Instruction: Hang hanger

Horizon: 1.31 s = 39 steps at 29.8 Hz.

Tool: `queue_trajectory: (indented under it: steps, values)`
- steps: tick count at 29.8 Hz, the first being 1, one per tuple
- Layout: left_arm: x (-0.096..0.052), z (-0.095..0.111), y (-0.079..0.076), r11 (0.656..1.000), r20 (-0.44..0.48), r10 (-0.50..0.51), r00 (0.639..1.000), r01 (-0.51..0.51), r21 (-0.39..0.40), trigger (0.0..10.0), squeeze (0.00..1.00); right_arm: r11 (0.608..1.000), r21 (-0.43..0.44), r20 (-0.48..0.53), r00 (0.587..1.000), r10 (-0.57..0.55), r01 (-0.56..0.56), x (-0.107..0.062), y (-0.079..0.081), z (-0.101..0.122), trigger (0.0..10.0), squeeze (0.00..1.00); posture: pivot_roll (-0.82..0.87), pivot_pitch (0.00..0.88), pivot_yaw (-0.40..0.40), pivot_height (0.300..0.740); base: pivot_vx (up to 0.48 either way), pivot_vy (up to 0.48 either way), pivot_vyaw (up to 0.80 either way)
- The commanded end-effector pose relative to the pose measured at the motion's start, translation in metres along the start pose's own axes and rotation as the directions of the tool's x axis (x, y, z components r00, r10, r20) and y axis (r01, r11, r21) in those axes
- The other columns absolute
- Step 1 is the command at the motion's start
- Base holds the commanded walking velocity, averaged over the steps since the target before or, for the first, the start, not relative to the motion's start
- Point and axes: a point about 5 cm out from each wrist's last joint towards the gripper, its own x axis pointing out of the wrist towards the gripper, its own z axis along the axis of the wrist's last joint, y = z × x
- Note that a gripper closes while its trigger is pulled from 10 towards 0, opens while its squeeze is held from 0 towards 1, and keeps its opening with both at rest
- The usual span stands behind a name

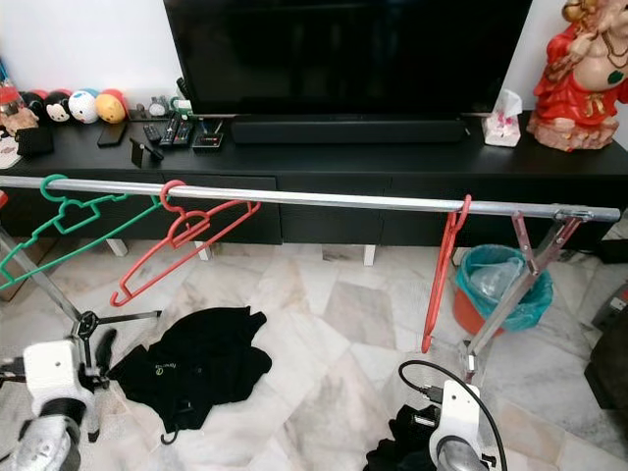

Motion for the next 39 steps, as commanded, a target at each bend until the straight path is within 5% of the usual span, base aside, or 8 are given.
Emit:
queue_trajectory:
  steps: [1,4,8,39]
  values:
    - [0.003,0.008,-0.004,1.000,0.022,-0.010,1.000,0.010,0.011,10.0,0.00,1.000,-0.009,0.015,1.000,0.008,-0.008,0.001,0.003,0.006,10.0,0.00,0.00,0.000,0.006,0.740,0.000,0.000,0.00]
    - [0.013,0.020,-0.019,0.997,0.049,-0.079,0.996,0.080,-0.016,10.0,0.00,1.000,-0.009,0.012,1.000,0.008,-0.008,0.001,0.002,0.005,10.0,0.00,0.00,0.000,0.005,0.740,0.000,0.000,0.00]
    - [0.021,0.011,-0.053,0.957,-0.030,-0.289,0.957,0.288,-0.038,10.0,0.00,1.000,-0.007,0.007,1.000,0.009,-0.009,0.001,0.003,0.004,10.0,0.00,-0.01,0.000,0.008,0.740,0.000,0.000,0.00]
    - [0.025,0.007,-0.064,0.958,-0.048,-0.284,0.958,0.281,-0.067,10.0,0.00,1.000,0.002,0.012,1.000,0.006,-0.006,0.000,0.003,0.003,10.0,0.00,-0.02,0.000,0.016,0.740,0.000,-0.103,0.00]
